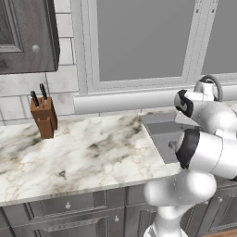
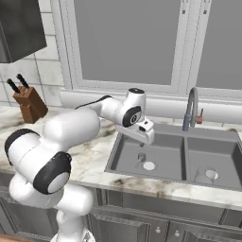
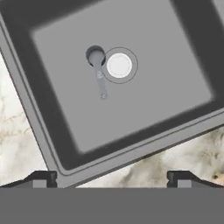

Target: Move any existing items from the left basin to the right basin for drying. Then move the measuring cup from the counter to the left basin of the sink for washing.

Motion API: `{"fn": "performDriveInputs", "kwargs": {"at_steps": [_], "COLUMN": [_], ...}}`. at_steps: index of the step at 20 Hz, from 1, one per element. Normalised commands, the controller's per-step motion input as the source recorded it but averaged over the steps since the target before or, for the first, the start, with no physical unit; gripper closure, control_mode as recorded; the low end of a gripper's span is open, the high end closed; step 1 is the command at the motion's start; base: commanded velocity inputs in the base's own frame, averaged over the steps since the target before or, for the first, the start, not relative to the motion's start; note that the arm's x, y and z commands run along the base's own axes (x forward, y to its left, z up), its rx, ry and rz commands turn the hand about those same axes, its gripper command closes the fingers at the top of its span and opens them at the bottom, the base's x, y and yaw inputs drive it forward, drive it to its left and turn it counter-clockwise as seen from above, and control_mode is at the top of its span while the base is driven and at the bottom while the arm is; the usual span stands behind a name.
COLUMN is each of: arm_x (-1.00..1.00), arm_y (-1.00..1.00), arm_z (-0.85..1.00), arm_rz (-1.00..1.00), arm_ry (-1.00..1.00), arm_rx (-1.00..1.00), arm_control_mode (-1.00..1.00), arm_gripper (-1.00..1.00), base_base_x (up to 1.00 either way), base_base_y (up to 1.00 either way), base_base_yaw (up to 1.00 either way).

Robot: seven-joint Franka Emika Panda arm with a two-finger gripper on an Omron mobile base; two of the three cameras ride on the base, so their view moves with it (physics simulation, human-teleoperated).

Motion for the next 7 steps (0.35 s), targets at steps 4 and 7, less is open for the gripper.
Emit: {"fn": "performDriveInputs", "kwargs": {"at_steps": [4,7], "arm_x": [-0.65,-0.67], "arm_y": [0.11,0.12], "arm_z": [0.36,0.32], "arm_rz": [-0.01,-0.01], "arm_ry": [0.0,0.0], "arm_rx": [0.0,0.0], "arm_control_mode": [-1.0,-1.0], "arm_gripper": [-1.0,-1.0], "base_base_x": [0.0,0.0], "base_base_y": [0.0,0.0], "base_base_yaw": [0.0,0.0]}}
